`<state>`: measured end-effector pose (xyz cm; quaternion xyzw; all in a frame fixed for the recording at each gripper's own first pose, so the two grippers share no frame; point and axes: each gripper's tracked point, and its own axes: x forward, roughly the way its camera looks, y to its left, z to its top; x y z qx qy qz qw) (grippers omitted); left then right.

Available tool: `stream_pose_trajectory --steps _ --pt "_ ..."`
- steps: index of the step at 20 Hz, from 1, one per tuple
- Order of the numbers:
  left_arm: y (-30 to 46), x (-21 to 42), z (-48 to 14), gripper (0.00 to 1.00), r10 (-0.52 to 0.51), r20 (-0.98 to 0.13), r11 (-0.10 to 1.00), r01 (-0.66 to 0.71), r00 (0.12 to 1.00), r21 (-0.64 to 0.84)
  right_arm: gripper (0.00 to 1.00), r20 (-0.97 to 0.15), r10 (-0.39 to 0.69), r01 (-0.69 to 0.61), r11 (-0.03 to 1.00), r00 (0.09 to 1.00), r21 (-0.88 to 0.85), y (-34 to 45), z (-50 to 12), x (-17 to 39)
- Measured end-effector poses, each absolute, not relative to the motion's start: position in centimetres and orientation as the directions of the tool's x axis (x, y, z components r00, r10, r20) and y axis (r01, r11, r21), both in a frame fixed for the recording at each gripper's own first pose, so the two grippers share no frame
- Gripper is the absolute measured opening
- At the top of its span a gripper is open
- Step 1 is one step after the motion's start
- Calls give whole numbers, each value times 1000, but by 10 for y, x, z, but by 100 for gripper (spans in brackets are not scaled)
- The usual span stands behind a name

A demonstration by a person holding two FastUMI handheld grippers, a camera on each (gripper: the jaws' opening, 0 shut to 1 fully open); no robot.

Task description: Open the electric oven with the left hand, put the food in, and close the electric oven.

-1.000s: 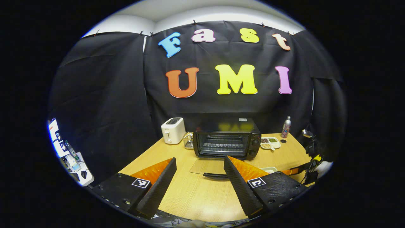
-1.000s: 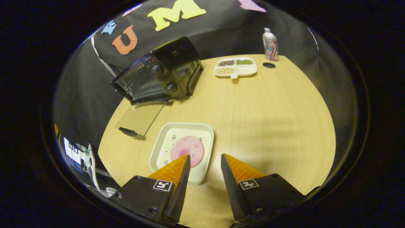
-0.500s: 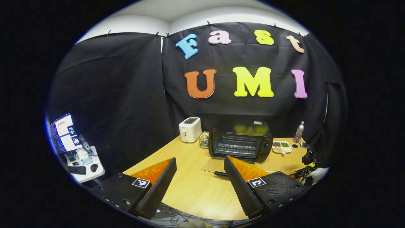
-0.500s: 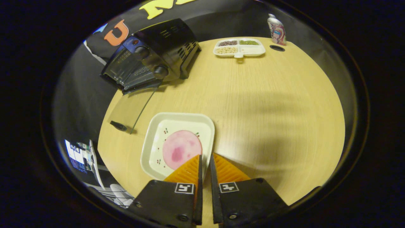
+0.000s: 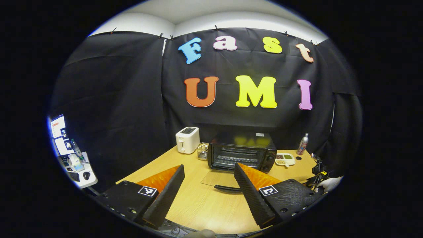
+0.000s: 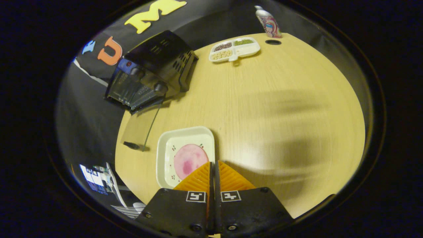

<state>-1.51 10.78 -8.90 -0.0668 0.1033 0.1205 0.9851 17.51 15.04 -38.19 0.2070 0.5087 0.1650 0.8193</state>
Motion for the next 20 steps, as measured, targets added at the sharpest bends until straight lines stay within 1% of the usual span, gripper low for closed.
stream_pose_trajectory --steps 1,2,3,4,5,6,7,9,11,16,18,20 --pt "109 -11 -89 96 194 -217 967 -224 957 -125 4 -760 467 -40 862 453 506 147 -374 175" --pt "110 -7 -90 96 167 -218 970 -199 962 -137 0 -771 452 -34 871 449 491 146 -374 173" --pt "114 -4 -92 96 143 -216 974 -176 966 -143 3 -788 447 -47 880 424 473 143 -374 166" --pt "117 1 -91 96 122 -209 978 -153 970 -140 0 -793 445 -43 881 416 471 147 -377 163" --pt "121 5 -91 96 105 -203 982 -134 974 -132 4 -788 450 -32 875 421 483 150 -374 164" --pt "124 6 -91 96 87 -195 986 -112 977 -124 5 -787 447 -29 876 425 481 154 -373 163" --pt "128 8 -91 96 75 -191 988 -99 979 -120 17 -800 424 -25 888 424 458 154 -377 164" --pt "133 10 -96 96 49 -194 989 -75 980 -130 31 -835 360 -9 920 417 392 146 -388 167" --pt "142 11 -100 96 37 -191 988 -64 981 -138 32 -854 335 10 930 398 369 147 -394 170" --pt "161 18 -120 96 12 -213 986 -48 977 -161 32 -899 287 7 952 332 306 156 -406 173" --pt "168 20 -126 96 5 -219 984 -43 976 -170 31 -914 266 -3 960 307 279 159 -407 171" --pt "174 23 -131 96 -1 -222 984 -39 975 -177 26 -929 237 -11 970 284 245 159 -411 174"
